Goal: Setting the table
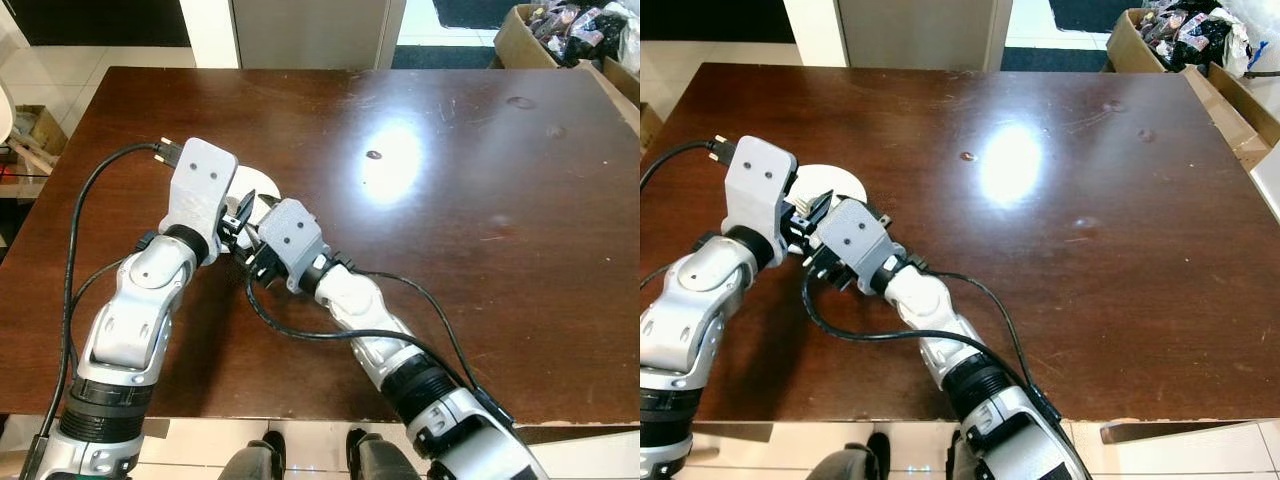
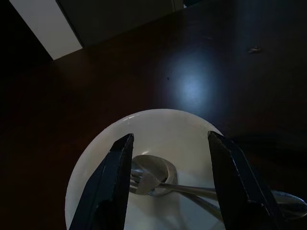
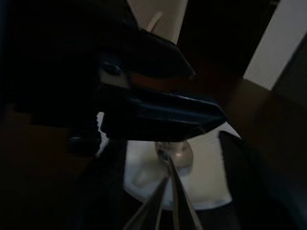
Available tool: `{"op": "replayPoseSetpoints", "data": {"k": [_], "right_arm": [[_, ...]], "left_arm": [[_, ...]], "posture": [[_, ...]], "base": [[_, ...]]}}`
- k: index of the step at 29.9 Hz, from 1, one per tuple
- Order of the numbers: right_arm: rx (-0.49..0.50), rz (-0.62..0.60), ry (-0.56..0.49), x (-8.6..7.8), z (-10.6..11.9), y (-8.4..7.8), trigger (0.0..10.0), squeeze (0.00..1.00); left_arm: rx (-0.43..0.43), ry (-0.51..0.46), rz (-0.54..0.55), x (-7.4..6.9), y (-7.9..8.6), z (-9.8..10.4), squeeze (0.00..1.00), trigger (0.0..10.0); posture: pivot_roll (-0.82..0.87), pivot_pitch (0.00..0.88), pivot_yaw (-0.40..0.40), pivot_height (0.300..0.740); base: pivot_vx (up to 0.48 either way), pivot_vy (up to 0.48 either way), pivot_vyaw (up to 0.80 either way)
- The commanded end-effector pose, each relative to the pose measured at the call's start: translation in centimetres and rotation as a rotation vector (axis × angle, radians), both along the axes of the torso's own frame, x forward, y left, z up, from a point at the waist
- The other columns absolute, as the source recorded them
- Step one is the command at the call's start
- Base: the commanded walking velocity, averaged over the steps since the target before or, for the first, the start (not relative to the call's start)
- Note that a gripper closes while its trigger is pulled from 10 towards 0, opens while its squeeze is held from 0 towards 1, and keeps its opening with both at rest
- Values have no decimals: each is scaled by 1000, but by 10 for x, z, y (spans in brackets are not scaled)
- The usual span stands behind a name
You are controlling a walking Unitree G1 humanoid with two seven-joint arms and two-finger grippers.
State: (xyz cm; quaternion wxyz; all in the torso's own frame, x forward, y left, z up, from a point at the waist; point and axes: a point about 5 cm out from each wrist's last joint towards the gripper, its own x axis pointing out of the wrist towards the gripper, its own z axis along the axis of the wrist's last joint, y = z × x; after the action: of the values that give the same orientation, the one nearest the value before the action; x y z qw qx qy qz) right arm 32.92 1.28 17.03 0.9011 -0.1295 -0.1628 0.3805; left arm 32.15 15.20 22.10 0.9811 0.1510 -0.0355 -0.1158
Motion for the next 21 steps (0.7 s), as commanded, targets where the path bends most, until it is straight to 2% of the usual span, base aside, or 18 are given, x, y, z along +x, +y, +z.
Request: {"op": "replayPoseSetpoints", "data": {"k": [1,4,8,11,12,14,15,16,19,20,21], "right_arm": [[15,-7,43,1,-7,2,0,0],[63,-59,101,6,-12,-8,0,0],[112,-97,104,10,-9,-20,0,0],[204,-155,55,13,8,-40,0,0],[204,-155,55,13,8,-40,0,0],[279,-172,2,9,27,-54,0,0],[308,-159,-13,5,35,-60,6549,0],[331,-144,-21,1,42,-64,10000,0],[423,-55,35,-17,51,-76,10000,0],[423,-55,35,-17,51,-76,10000,0],[456,-8,119,-27,43,-80,10000,0]], "left_arm": [[6,19,12,-1,1,-5,0,10000],[7,22,9,-1,0,-6,0,10000],[7,23,5,0,-1,-5,0,10000],[5,22,-3,1,-2,-5,0,10000],[5,22,-3,1,-2,-5,0,10000],[3,21,-9,2,-4,-5,0,10000],[3,21,-12,2,-4,-5,0,10000],[2,21,-14,3,-5,-5,0,10000],[0,17,-21,3,-7,-3,0,10000],[0,17,-21,3,-7,-3,0,10000],[1,13,-24,3,-8,-3,0,10000]], "posture": [[-78,140,71,740],[-84,145,76,740],[-88,146,82,740],[-97,147,89,740],[-97,147,89,740],[-105,149,93,740],[-105,149,93,740],[-105,149,93,740],[-119,152,93,740],[-119,152,93,740],[-124,153,90,740]], "base": [[0,0,0],[0,0,0],[0,0,0],[0,0,0],[0,0,0],[0,0,0],[0,0,0],[0,0,0],[0,0,0],[0,0,0],[0,0,0]]}}
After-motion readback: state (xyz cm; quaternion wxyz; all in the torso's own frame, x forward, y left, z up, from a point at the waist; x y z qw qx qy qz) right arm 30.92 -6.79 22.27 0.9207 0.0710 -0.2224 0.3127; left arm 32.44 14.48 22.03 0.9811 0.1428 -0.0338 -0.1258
